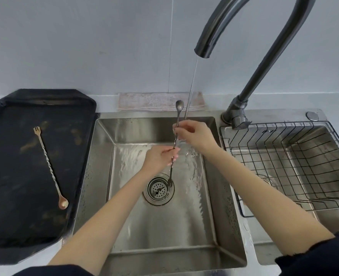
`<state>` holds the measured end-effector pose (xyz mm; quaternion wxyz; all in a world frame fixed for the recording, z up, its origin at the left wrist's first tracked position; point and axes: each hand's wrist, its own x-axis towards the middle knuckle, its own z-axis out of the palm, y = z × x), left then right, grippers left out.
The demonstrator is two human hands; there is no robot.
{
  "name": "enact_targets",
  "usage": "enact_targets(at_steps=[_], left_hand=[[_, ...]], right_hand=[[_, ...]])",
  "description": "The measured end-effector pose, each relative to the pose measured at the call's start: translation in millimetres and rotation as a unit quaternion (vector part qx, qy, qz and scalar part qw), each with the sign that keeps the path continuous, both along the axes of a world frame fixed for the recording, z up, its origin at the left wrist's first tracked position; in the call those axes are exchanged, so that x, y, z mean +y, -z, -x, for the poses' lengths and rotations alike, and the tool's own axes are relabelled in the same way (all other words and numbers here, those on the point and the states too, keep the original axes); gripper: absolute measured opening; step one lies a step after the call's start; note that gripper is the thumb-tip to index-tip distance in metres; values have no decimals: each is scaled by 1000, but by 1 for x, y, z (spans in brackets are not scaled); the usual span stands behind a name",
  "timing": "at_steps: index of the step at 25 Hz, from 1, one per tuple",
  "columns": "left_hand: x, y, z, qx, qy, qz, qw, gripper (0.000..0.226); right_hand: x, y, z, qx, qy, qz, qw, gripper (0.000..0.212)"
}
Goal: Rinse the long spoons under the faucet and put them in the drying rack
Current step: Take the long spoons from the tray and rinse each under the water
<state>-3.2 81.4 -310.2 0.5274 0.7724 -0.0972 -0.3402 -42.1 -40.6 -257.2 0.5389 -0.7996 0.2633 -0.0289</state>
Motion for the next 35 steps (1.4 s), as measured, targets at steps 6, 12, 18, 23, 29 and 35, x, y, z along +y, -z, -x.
enact_targets(at_steps=[6,12,18,23,29,35], left_hand=[[24,32,16,20,33,-71,997,19],[38,71,23,13,76,-145,986,10],[50,100,33,2,155,-224,962,24],[58,118,44,0,227,-257,940,33],[58,116,47,-7,246,-267,932,35],[65,99,46,-21,233,-270,934,36]], right_hand=[[23,67,15,98,-2,-44,994,20],[41,122,24,185,38,-100,977,17],[47,174,46,280,173,-196,924,30],[47,178,56,306,261,-311,861,24],[48,167,57,302,255,-370,841,15],[52,145,59,338,197,-291,873,31]])
